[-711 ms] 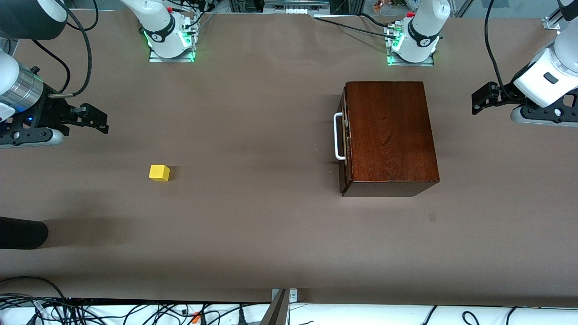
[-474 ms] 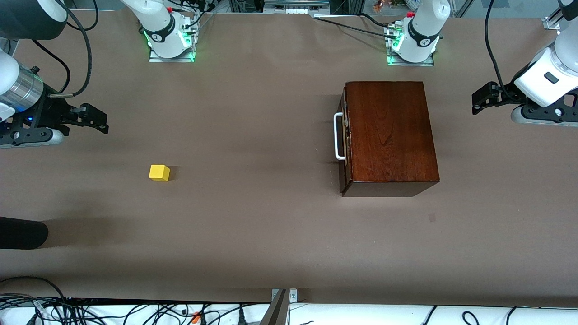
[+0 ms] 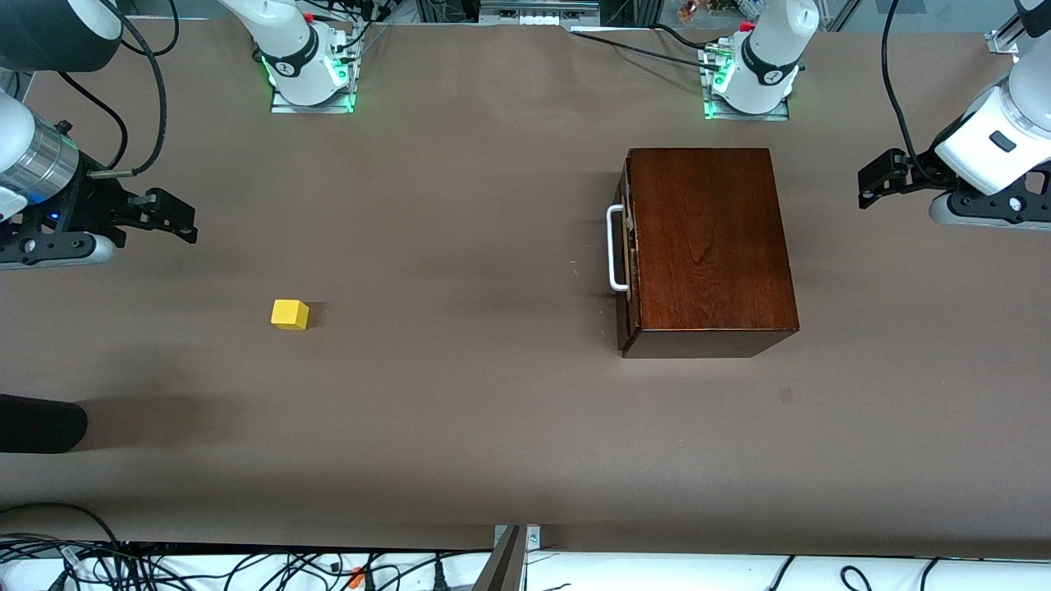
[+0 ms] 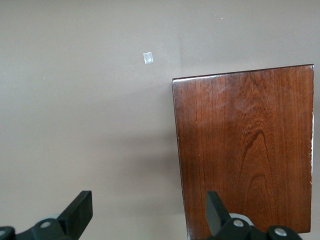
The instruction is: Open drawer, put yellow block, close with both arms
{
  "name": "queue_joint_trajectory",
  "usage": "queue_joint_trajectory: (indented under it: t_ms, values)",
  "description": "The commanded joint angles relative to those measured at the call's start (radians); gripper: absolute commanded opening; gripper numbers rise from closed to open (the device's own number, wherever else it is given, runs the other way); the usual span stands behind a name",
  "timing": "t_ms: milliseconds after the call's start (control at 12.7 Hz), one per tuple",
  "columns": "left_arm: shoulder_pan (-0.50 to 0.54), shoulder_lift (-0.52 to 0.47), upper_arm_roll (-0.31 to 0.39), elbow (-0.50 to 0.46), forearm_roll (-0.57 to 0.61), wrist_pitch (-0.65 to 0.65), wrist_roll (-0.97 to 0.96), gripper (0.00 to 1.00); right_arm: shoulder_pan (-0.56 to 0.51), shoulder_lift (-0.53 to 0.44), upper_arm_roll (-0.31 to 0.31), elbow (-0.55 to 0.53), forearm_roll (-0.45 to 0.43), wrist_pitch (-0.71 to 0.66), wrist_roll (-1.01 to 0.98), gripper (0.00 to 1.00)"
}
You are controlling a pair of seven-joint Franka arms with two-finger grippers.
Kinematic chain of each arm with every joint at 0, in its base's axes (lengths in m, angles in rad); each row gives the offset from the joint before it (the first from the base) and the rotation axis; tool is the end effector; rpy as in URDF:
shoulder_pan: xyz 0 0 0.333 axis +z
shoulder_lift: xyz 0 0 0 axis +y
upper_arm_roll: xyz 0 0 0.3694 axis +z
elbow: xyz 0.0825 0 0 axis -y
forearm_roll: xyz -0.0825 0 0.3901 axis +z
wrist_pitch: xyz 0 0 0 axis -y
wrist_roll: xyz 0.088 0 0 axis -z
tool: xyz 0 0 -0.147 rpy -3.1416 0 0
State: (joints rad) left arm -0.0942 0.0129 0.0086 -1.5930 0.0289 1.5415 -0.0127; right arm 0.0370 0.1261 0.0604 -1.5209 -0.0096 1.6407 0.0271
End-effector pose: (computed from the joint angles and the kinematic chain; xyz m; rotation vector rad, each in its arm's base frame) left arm 0.5567 -0.0435 0.6178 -3.1059 0.1134 0.0978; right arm 0.6080 0.0558 0.5942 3.1373 0.1107 -0.0093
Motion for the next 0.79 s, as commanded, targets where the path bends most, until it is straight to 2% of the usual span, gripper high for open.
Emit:
queue_joint_trajectory:
  t_ms: [0, 711]
  values:
    - [-0.005, 0.016, 0.001, 0.028, -0.007, -0.02, -0.004, 1.0, -0.008, 0.01, 0.007, 0.027, 0.0, -0.012, 0.01, 1.0]
    - [-0.009, 0.027, -0.031, 0.018, -0.018, -0.057, 0.008, 1.0, -0.008, 0.01, 0.007, 0.027, 0.0, 0.007, 0.01, 1.0]
